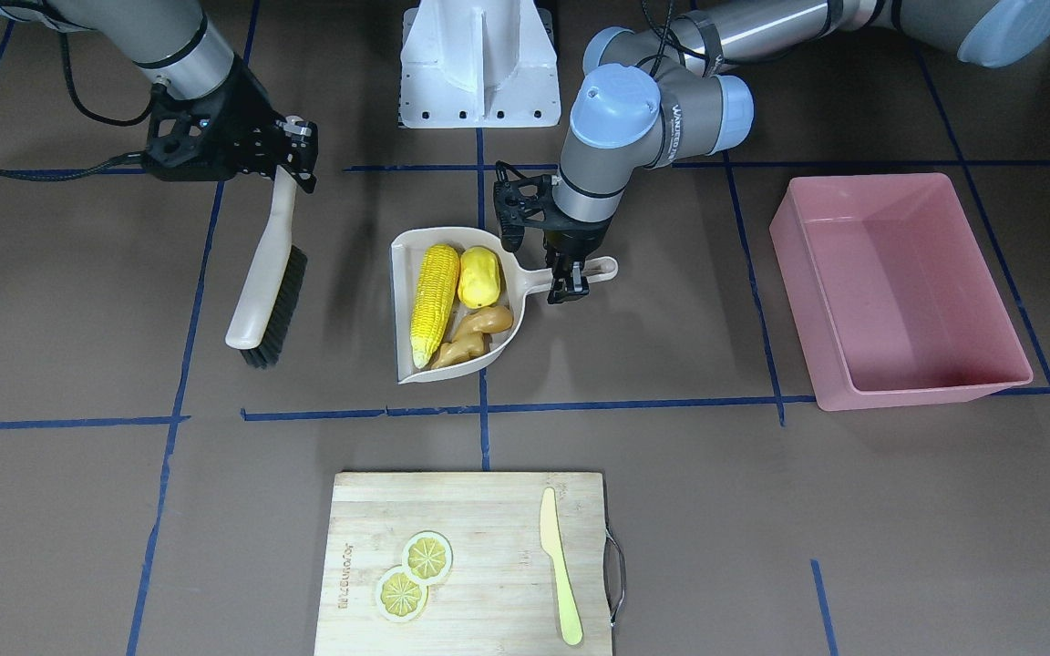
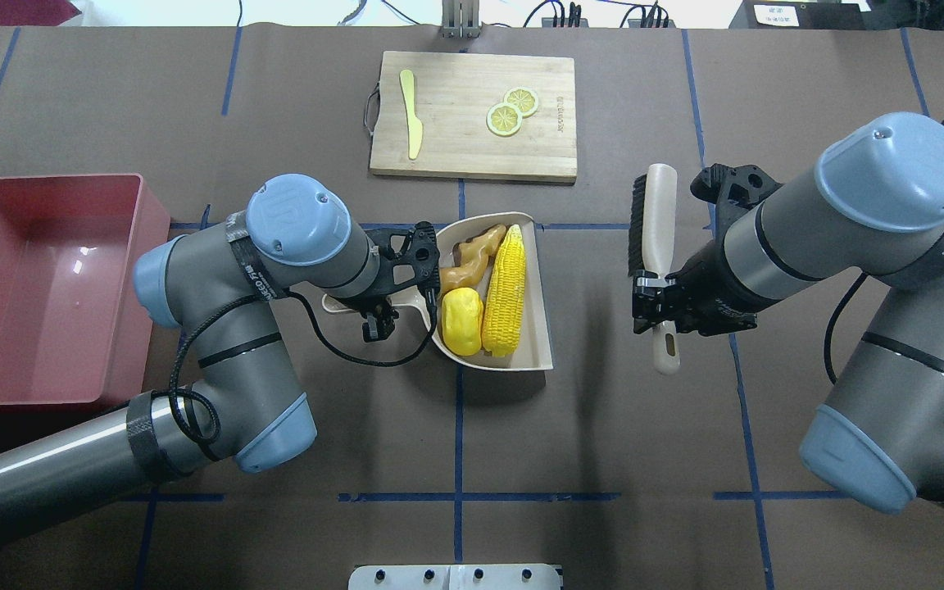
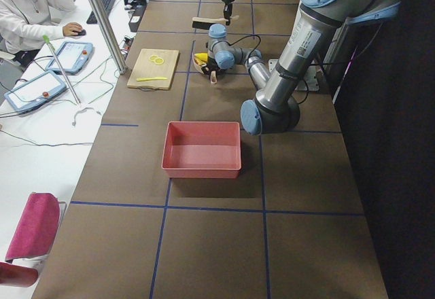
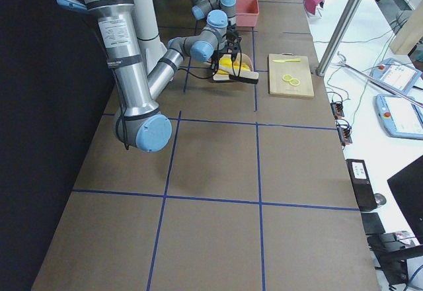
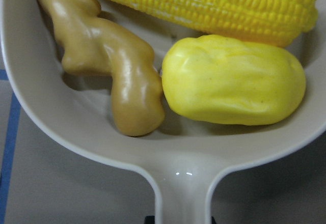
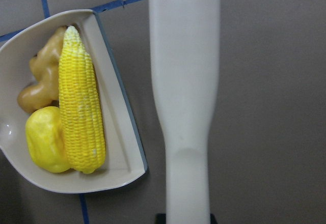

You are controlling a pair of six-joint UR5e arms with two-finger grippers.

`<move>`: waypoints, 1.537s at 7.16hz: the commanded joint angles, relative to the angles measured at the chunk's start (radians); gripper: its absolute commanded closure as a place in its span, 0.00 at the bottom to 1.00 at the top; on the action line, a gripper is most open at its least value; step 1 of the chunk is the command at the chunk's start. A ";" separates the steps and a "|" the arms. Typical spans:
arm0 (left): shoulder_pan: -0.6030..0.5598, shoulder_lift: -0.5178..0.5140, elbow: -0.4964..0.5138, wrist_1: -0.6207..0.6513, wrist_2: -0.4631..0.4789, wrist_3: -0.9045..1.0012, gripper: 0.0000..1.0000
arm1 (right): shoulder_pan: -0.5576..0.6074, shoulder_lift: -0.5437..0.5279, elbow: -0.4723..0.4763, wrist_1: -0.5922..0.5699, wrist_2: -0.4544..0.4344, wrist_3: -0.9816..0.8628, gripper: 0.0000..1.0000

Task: Sweep and dump trash into bin
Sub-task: 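Carry the loaded dustpan over the pink bin with the left gripper while the right withdraws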

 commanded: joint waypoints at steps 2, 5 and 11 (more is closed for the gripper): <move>-0.082 0.031 -0.099 0.006 -0.011 -0.016 0.97 | 0.036 -0.124 0.043 0.010 0.000 -0.111 1.00; -0.309 0.212 -0.273 0.006 -0.273 -0.005 0.97 | 0.061 -0.179 0.040 0.013 -0.003 -0.184 1.00; -0.832 0.495 -0.152 0.003 -0.582 0.546 0.96 | 0.076 -0.196 0.014 0.013 -0.028 -0.231 1.00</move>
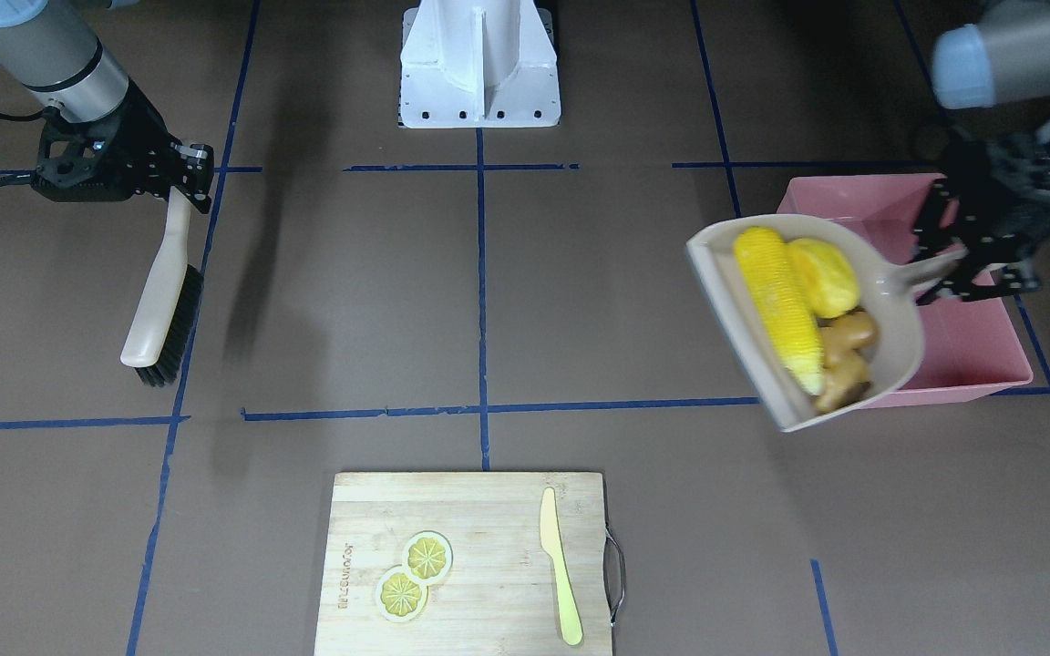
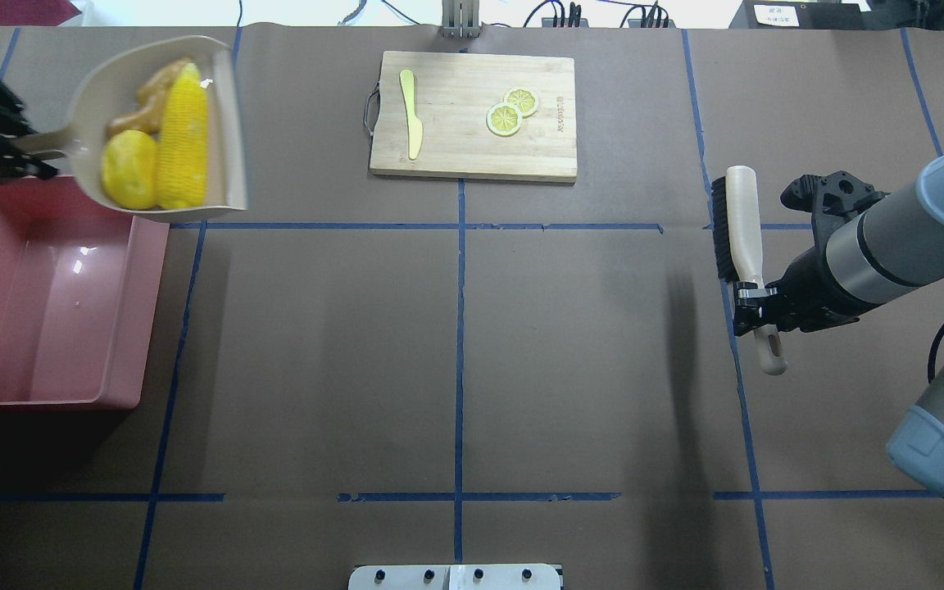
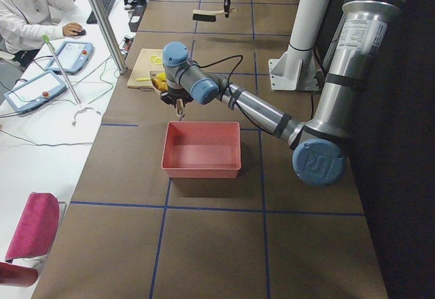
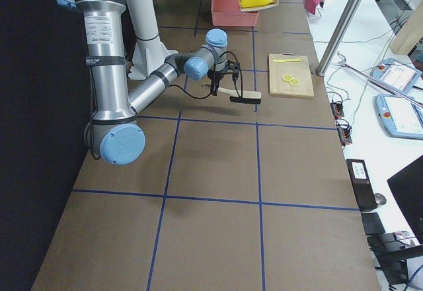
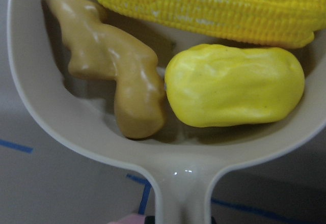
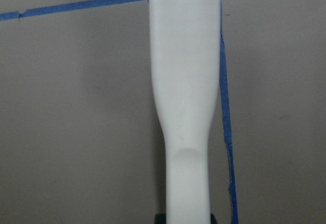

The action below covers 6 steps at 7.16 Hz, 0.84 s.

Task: Sweep and dump trash into bin
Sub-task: 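Carry the loaded dustpan over the pink bin with the left gripper while the right withdraws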

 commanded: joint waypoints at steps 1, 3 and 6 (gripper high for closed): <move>-0.215 0.095 0.056 0.005 -0.068 0.168 0.95 | 0.001 -0.004 -0.007 0.000 -0.011 -0.001 1.00; -0.298 0.129 0.074 0.001 -0.064 0.212 0.94 | -0.001 0.001 -0.004 0.000 -0.011 0.000 1.00; -0.300 0.157 0.080 0.010 0.185 0.534 0.95 | -0.004 0.014 -0.007 0.000 -0.011 0.002 1.00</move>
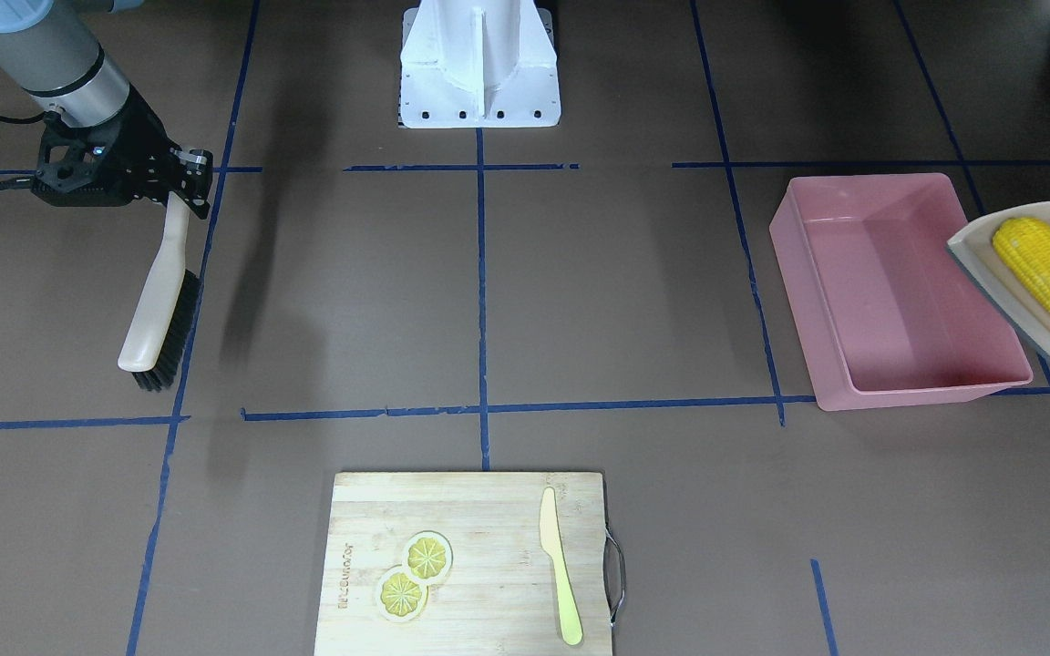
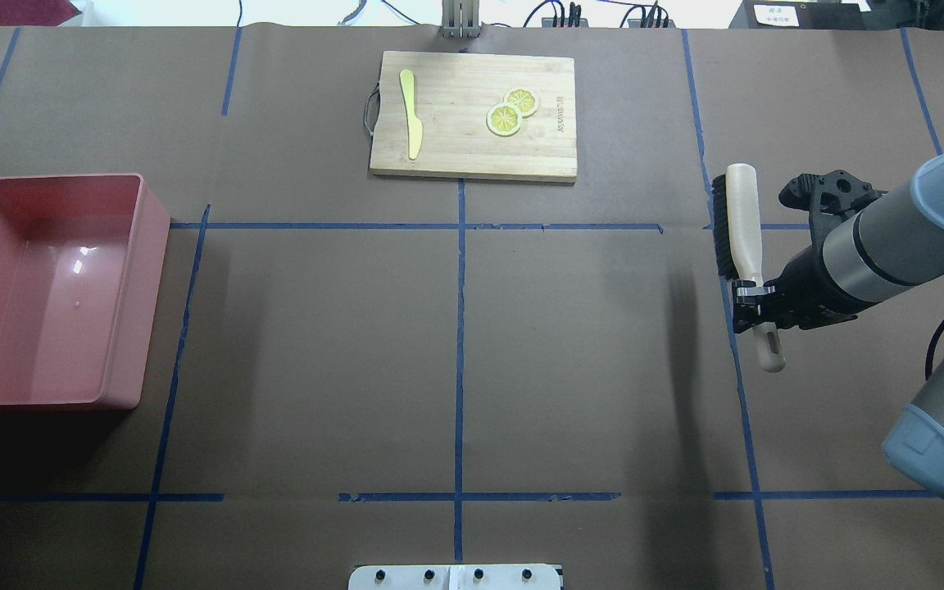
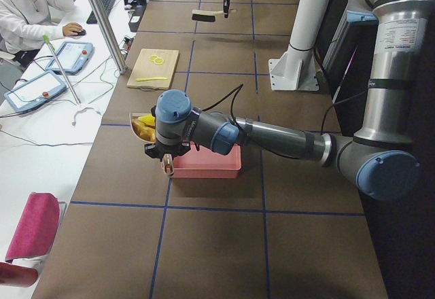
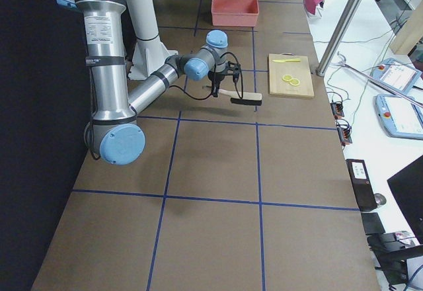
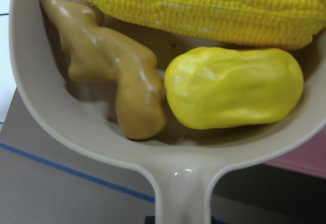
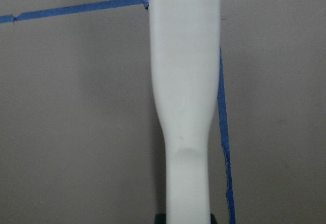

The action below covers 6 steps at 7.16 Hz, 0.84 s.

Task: Sweep and dump trash into bin
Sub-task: 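Tip the dustpan with the left gripper to dump the vegetables into the bin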

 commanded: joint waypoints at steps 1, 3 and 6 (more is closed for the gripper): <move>0.080 -0.002 -0.015 0.005 0.241 0.165 0.95 | -0.002 0.006 -0.001 -0.001 0.000 0.001 1.00; 0.108 -0.052 -0.091 0.138 0.391 0.270 0.95 | -0.002 0.006 -0.004 0.001 0.000 0.001 1.00; 0.135 -0.053 -0.185 0.235 0.582 0.399 0.95 | -0.001 0.003 -0.044 0.064 0.002 0.001 1.00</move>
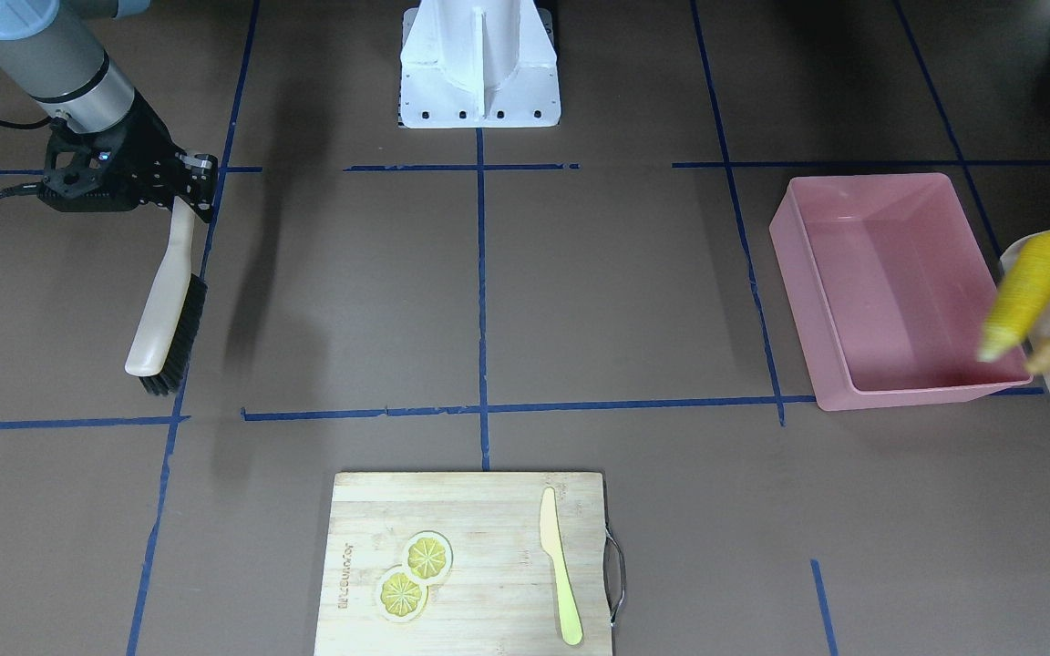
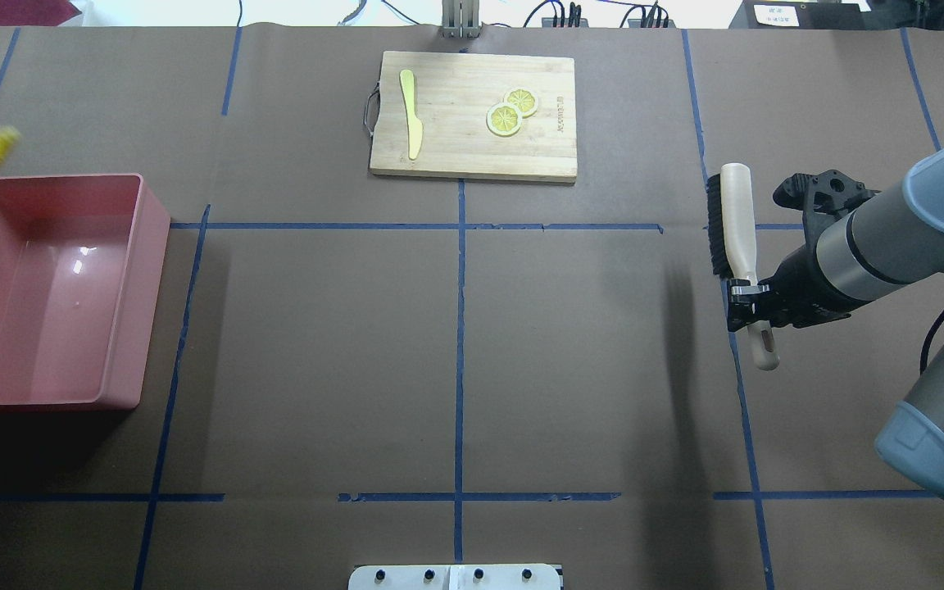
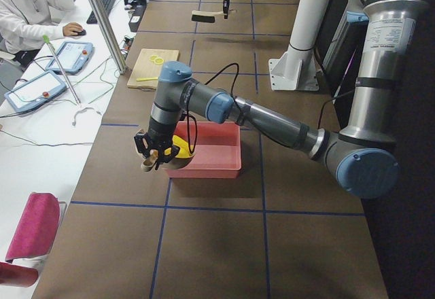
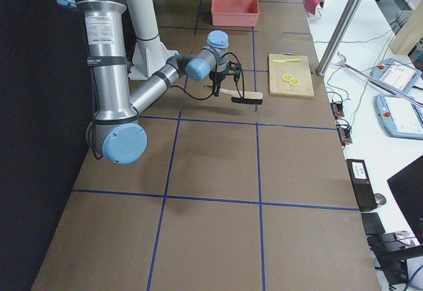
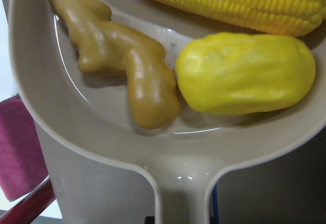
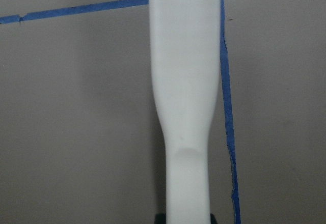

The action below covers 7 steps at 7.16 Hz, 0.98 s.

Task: Sweep and dump trash into bin
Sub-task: 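Tip the dustpan with the left gripper to dump the vegetables into the bin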

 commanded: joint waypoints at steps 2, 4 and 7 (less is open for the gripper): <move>0.006 0.002 -0.048 0.031 0.036 0.027 0.95 | 0.001 -0.001 -0.015 0.029 0.000 0.008 1.00; 0.010 -0.008 -0.048 0.034 0.024 0.011 0.96 | 0.001 -0.002 -0.015 0.031 0.002 0.009 1.00; 0.019 -0.071 -0.047 0.035 -0.274 -0.305 0.98 | 0.025 -0.019 0.008 0.031 0.009 0.000 1.00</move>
